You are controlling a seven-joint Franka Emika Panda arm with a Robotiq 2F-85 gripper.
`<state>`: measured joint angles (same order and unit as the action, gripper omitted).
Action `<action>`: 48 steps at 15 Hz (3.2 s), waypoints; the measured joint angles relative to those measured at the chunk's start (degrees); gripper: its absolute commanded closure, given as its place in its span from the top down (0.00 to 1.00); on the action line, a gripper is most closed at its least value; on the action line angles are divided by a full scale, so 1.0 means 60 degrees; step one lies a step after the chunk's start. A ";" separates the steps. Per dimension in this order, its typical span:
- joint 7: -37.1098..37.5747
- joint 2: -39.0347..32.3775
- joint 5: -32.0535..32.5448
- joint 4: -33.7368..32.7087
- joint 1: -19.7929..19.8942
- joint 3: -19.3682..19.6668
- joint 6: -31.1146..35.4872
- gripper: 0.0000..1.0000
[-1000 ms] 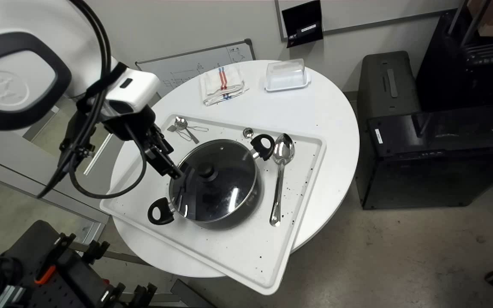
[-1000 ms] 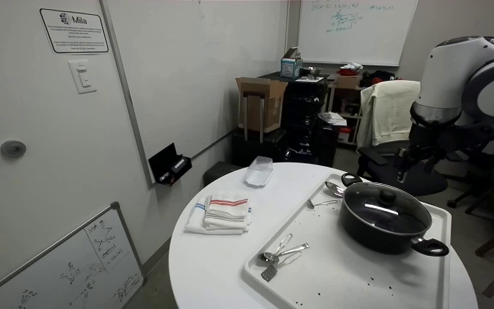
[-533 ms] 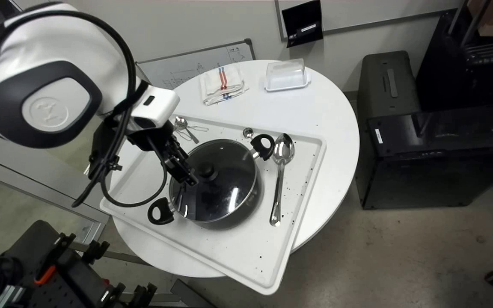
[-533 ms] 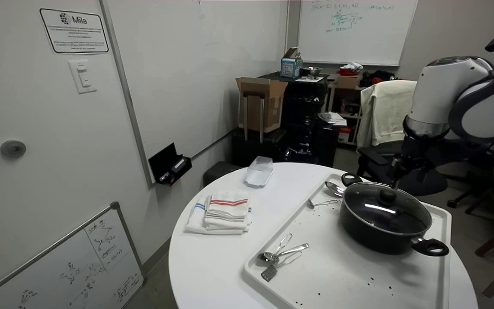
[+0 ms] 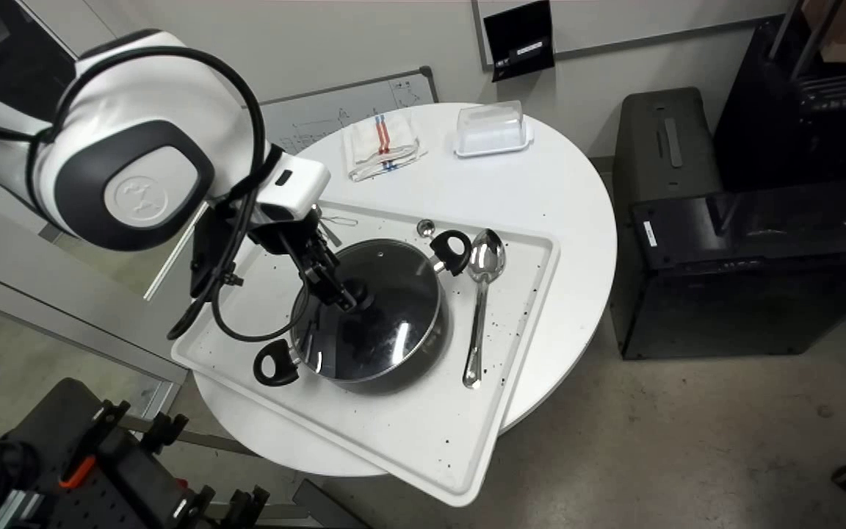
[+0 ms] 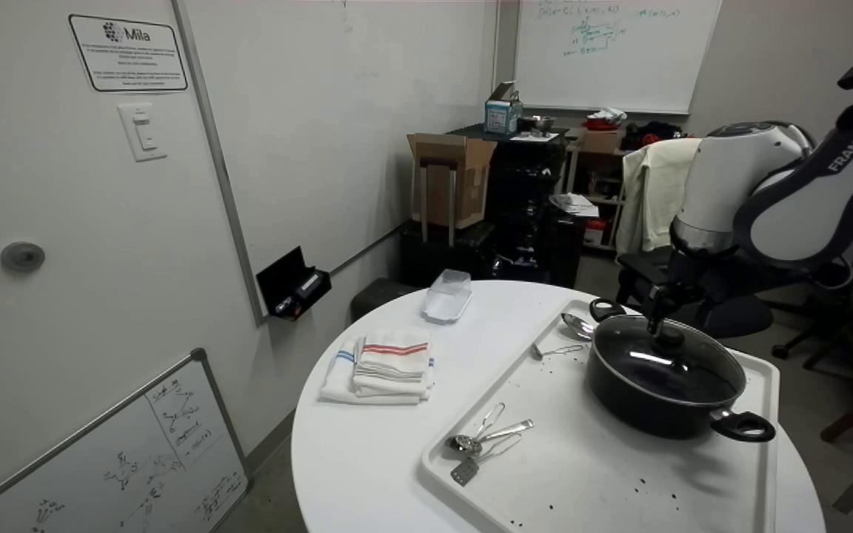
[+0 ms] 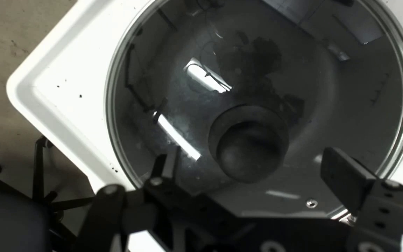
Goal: Remove the lid from the pot and put it on the table
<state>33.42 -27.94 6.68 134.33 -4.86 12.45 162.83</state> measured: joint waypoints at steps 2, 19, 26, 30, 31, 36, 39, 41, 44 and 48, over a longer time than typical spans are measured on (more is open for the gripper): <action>0.0000 -0.0231 -0.0221 -0.0193 -0.0097 0.0010 0.0000 1.00; -0.0006 -0.0654 -0.0738 -0.0529 -0.0222 0.0134 0.0007 0.25; -0.0109 -0.0270 -0.0686 -0.0288 -0.0577 0.0429 0.0185 0.25; -0.0109 0.0673 -0.0484 0.0165 -0.1231 0.0936 0.0218 0.25; -0.0109 0.0883 -0.0397 0.0255 -0.1330 0.0992 0.0214 0.25; -0.0104 0.1374 0.0113 0.0465 -0.1642 0.0969 0.0174 0.25; -0.0076 0.1432 0.0578 0.0494 -0.1962 0.0885 0.0144 0.25; -0.0009 0.1432 0.0922 0.0493 -0.2291 0.0826 0.0120 0.25; 0.0221 0.1432 0.1485 0.0486 -0.2911 0.0734 0.0040 0.25; 0.0666 0.1414 0.2210 0.0461 -0.3652 0.0484 -0.0086 0.25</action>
<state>37.41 -19.46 19.94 137.09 -26.77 15.35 162.32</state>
